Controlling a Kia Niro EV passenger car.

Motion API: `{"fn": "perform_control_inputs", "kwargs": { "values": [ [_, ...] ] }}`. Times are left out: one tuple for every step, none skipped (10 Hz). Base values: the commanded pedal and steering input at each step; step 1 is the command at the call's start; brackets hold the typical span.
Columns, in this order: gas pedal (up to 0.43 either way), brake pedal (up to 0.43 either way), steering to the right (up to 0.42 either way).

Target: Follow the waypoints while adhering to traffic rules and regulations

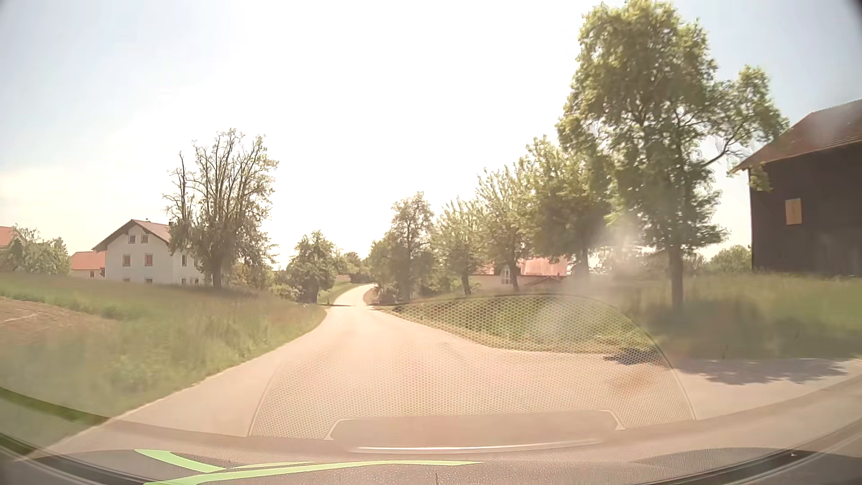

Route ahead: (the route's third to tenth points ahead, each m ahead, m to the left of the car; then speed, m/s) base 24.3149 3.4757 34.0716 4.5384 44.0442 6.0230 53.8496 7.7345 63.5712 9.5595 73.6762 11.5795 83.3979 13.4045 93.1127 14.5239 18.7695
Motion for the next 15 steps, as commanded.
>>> {"fn": "perform_control_inputs", "kwargs": {
  "values": [
    [0.268,0.000,-0.035],
    [0.260,0.000,-0.035],
    [0.260,0.000,-0.034],
    [0.260,0.000,-0.034],
    [0.260,0.000,-0.034],
    [0.260,0.000,-0.034],
    [0.260,0.000,-0.034],
    [0.260,0.000,-0.034],
    [0.260,0.000,-0.034],
    [0.260,0.000,-0.032],
    [0.248,0.000,-0.030],
    [0.228,0.000,-0.025],
    [0.228,0.000,-0.018],
    [0.177,0.000,-0.015],
    [0.169,0.000,-0.015]
  ]
}}
